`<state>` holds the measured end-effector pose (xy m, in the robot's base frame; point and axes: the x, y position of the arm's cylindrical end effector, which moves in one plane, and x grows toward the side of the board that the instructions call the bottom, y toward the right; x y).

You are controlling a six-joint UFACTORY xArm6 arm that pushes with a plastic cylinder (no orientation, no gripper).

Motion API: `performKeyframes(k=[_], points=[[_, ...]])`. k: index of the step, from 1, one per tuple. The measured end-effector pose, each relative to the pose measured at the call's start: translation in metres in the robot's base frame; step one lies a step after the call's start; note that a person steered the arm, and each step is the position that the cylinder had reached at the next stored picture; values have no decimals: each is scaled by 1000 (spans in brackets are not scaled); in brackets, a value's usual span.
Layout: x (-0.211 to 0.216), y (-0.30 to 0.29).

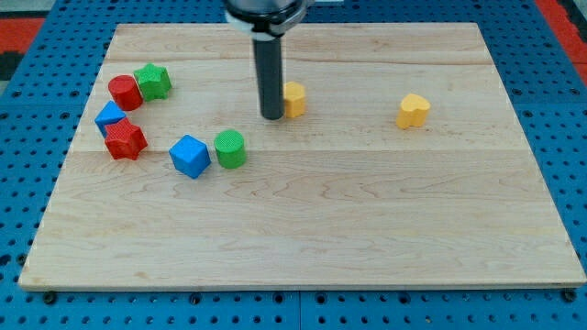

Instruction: Push the yellow hexagon into the yellow heart

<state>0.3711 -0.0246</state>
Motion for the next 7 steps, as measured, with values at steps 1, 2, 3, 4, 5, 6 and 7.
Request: performKeyframes(k=[1,2,3,4,5,6,7], points=[[0,-54],[-31,11],[-48,105],[-29,128],[-16,84],[-1,91],[1,108]])
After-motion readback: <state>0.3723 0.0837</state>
